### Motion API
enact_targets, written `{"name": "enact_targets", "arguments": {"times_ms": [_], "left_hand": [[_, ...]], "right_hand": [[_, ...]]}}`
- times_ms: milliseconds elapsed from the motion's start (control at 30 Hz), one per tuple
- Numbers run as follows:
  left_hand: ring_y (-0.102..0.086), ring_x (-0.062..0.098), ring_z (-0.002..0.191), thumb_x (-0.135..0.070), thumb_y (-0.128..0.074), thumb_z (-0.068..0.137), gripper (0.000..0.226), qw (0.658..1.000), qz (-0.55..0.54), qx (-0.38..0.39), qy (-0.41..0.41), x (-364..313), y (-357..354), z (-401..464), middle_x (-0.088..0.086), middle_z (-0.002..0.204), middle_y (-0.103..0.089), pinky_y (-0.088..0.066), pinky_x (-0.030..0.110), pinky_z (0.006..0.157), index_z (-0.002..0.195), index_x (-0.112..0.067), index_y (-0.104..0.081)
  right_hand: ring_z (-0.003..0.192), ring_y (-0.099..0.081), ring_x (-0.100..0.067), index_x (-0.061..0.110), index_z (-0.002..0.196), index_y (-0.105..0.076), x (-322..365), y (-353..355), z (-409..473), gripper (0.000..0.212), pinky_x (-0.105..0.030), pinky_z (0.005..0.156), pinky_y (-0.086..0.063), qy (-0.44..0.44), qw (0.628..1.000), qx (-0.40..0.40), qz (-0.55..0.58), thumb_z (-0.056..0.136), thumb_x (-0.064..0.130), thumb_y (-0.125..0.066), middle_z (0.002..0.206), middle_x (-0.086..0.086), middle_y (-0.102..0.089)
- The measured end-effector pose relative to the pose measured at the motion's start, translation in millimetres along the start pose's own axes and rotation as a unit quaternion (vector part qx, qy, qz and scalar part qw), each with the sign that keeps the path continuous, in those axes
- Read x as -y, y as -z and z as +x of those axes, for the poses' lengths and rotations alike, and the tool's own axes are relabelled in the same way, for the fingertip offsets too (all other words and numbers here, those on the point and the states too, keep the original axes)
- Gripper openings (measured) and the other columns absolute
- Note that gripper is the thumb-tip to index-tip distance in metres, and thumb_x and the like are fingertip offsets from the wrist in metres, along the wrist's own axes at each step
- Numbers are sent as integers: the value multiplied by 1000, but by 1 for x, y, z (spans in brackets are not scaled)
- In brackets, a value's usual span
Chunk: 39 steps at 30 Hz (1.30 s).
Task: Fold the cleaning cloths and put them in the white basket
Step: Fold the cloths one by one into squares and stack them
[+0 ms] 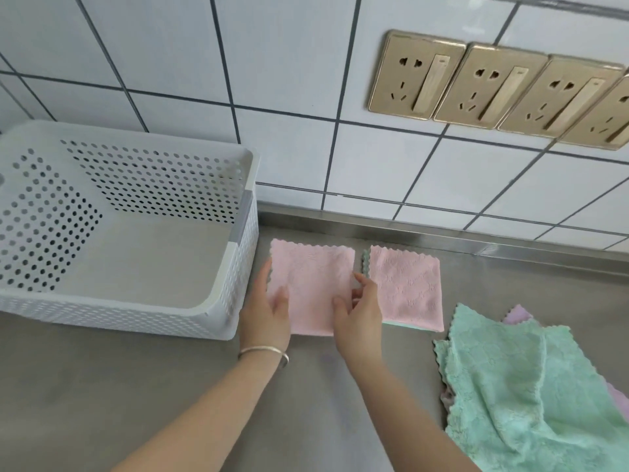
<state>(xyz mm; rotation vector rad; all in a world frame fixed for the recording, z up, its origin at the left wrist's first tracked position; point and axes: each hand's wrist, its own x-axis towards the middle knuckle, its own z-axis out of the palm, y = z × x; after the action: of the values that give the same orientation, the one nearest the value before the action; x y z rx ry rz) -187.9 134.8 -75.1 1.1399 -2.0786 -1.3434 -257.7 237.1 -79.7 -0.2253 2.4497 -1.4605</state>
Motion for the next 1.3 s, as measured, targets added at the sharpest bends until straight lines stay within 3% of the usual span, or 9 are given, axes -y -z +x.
{"name": "enact_targets", "arguments": {"times_ms": [200, 367, 467, 567, 667, 800, 900, 1067, 1300], "left_hand": [[-56, 27, 106, -14, -46, 92, 46, 989, 120, 48, 74, 23, -23, 49, 8, 128, -54, -45, 33, 90, 135, -32, -43], [-54, 28, 100, -14, -46, 92, 47, 981, 177, 44, 66, 27, -28, 48, 10, 121, -46, -41, 31, 87, 137, -29, -39], [-51, 27, 106, -11, -48, 91, 49, 982, 174, 30, 74, 26, -29, 45, 9, 125, -39, -40, 31, 94, 137, -26, -40], [-48, 30, 112, -7, -54, 84, 52, 969, 244, 12, 22, 32, -30, 39, 11, 129, -40, -41, 36, 95, 133, -22, -45], [-39, 28, 125, -24, -43, 78, 55, 894, 422, 97, -118, 47, -27, 39, 5, 141, -45, -41, 48, 98, 133, -21, -44], [-30, 26, 138, -31, -24, 82, 62, 849, 491, 174, -81, 53, -22, 49, 4, 149, -34, -33, 51, 108, 140, -11, -34], [1, 24, 145, -29, -24, 94, 60, 839, 504, 185, -83, 52, -21, 57, -2, 158, 5, -10, 45, 119, 147, -17, 0], [1, 24, 145, -23, -40, 90, 64, 849, 489, 150, -135, 7, -24, 39, -4, 157, -2, -7, 44, 118, 147, -19, -13], [-47, 22, 115, -22, -77, 55, 64, 790, 357, 226, -444, -21, -108, -78, 0, 114, -66, -49, 43, 93, 114, -21, -52]], "right_hand": [[92, -52, -20, 13, 132, -38, -17, -17, 37, 48, -29, 79, -41, -22, 999, 22, -33, 87, 10, -55, 96, -1, -50], [108, -50, -26, 12, 131, -41, -23, -19, 42, 51, -36, 87, -47, 75, 985, 15, -155, 83, 7, -58, 126, -7, -43], [113, -51, -31, 15, 128, -47, -31, -26, 52, 59, -40, 91, -48, 216, 919, -10, -329, 71, 5, -62, 134, -11, -49], [132, -35, -26, 12, 125, -56, -38, -28, 64, 47, -39, 110, -21, 294, 838, 39, -458, 80, 18, -45, 141, -5, -48], [136, -36, -25, 11, 133, -51, -48, -30, 70, 54, -42, 111, -10, 296, 805, 105, -503, 87, 32, -31, 143, -4, -45], [145, -5, -19, 19, 149, -13, -45, -26, 78, 66, -45, 117, -4, 247, 819, 207, -475, 88, 44, -6, 158, 1, -7], [144, 13, -13, 22, 149, 6, -31, -22, 80, 78, -40, 116, 7, 227, 829, 247, -447, 77, 52, 9, 157, 6, 11], [111, -55, -18, 16, 124, -51, -45, 36, 37, 47, -26, 96, -37, 259, 906, 22, -333, 78, 28, -51, 120, 1, -60], [88, -44, -14, 22, 102, -56, -156, 171, -81, 39, -26, 71, -46, 110, 931, -124, -324, 64, 28, -48, 92, 4, -60]]}}
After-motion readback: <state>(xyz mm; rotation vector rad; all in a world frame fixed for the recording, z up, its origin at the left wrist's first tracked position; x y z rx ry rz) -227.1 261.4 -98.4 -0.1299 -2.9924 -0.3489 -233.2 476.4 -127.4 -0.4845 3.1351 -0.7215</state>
